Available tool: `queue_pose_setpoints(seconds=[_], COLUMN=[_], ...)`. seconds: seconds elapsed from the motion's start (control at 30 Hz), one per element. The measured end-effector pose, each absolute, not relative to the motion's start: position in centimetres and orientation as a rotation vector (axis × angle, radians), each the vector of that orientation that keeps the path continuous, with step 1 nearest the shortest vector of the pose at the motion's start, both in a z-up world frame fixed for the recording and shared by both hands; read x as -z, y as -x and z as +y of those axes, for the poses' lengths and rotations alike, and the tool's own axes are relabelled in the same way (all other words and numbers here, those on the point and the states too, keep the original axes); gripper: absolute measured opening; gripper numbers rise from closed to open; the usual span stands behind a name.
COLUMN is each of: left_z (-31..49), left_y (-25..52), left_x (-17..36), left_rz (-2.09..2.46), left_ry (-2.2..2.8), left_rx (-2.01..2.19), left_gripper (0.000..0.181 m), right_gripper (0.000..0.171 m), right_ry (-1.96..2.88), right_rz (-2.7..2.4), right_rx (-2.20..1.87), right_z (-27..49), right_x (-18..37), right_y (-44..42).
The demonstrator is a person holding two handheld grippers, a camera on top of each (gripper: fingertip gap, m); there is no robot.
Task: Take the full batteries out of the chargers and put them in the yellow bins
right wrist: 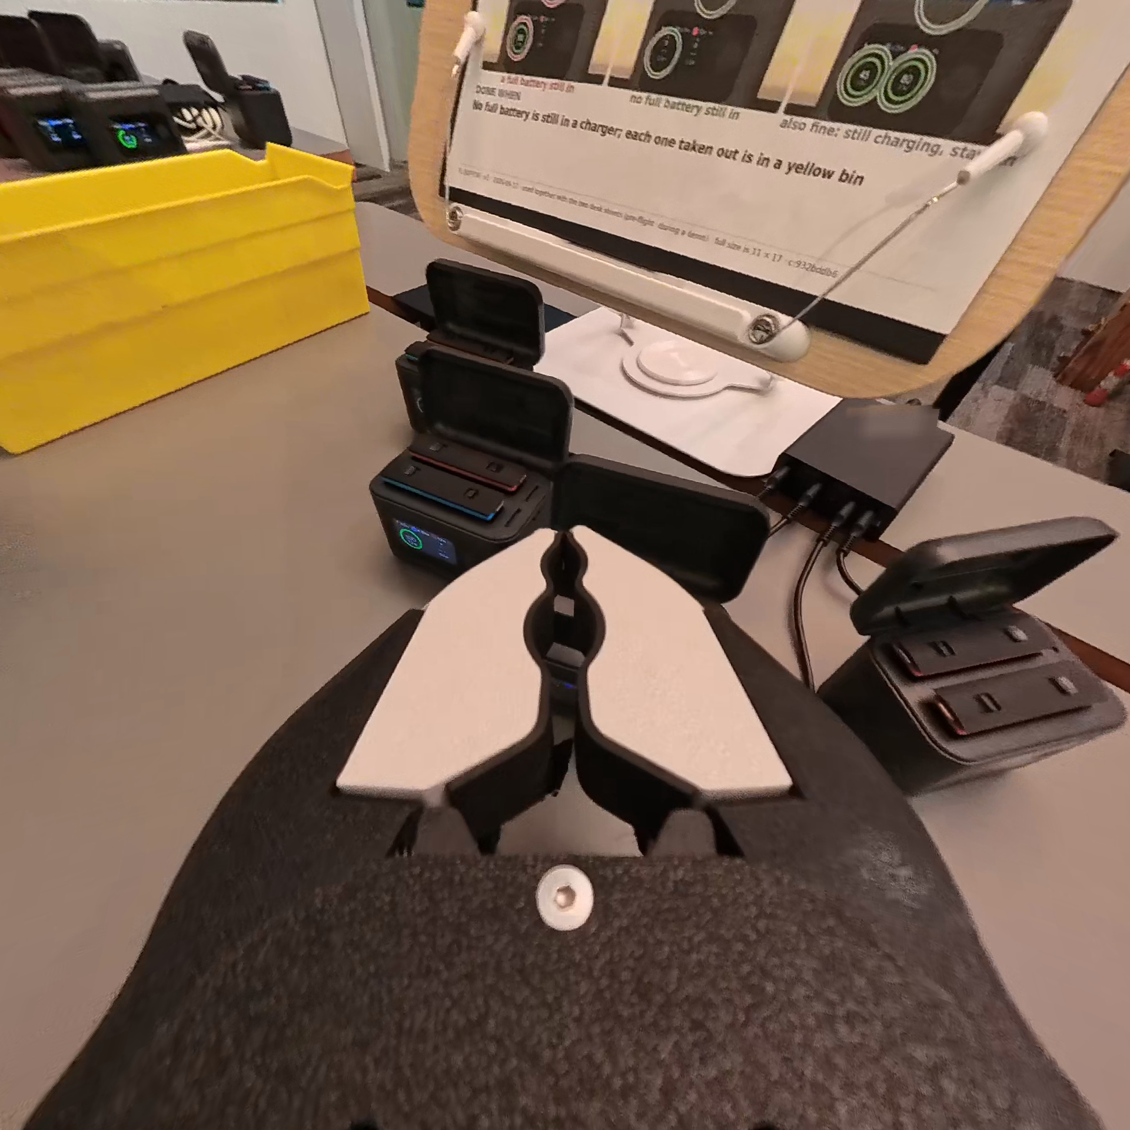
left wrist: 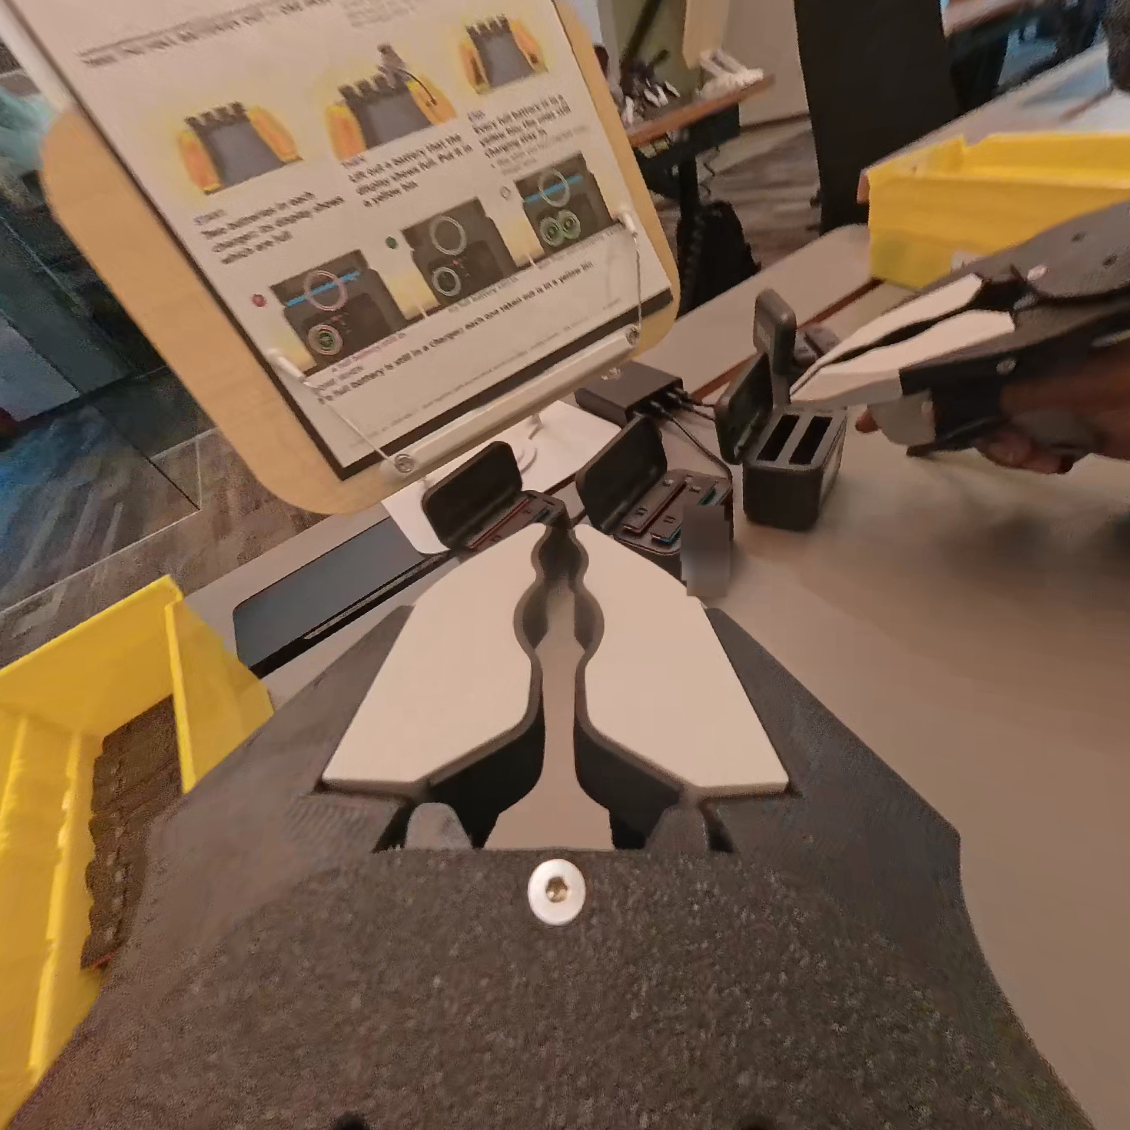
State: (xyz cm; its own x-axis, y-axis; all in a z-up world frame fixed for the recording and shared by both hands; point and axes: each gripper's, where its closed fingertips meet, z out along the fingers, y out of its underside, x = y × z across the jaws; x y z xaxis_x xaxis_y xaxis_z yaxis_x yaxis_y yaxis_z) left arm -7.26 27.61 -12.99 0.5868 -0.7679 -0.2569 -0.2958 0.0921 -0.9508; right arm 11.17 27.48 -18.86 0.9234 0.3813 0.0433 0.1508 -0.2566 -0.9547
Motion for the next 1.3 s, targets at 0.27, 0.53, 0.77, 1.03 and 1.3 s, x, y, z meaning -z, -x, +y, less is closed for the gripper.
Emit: queue_pose_setpoints(seconds=[0.27, 0.53, 0.77, 1.03, 1.3], left_z=[28.7, 34.3, 38.2, 31.5, 30.6], left_y=[15.8, 24.0, 27.2, 26.4, 27.3], left_x=[7.4, 9.0, 16.4, 20.8, 23.3], left_rz=[0.747, 0.922, 1.529, 2.174, 2.360], left_ry=[1.463, 1.745, 1.906, 1.815, 1.822], left_rx=[0.354, 0.171, -0.190, -0.136, -0.226], left_gripper=[0.009, 0.037, 0.037, 0.043, 0.041], right_gripper=[0.000, 0.000, 0.000, 0.000, 0.000], right_ry=[1.782, 1.791, 1.795, 1.811, 1.816], right_rz=[-0.488, -0.498, -0.528, -0.571, -0.595], right_rx=[-0.145, -0.141, -0.128, -0.100, -0.085], right_z=[27.1, 27.1, 26.9, 26.9, 26.8], right_x=[18.6, 19.0, 19.4, 20.3, 20.6], right_y=[-10.3, -10.1, -10.0, -9.8, -9.7])
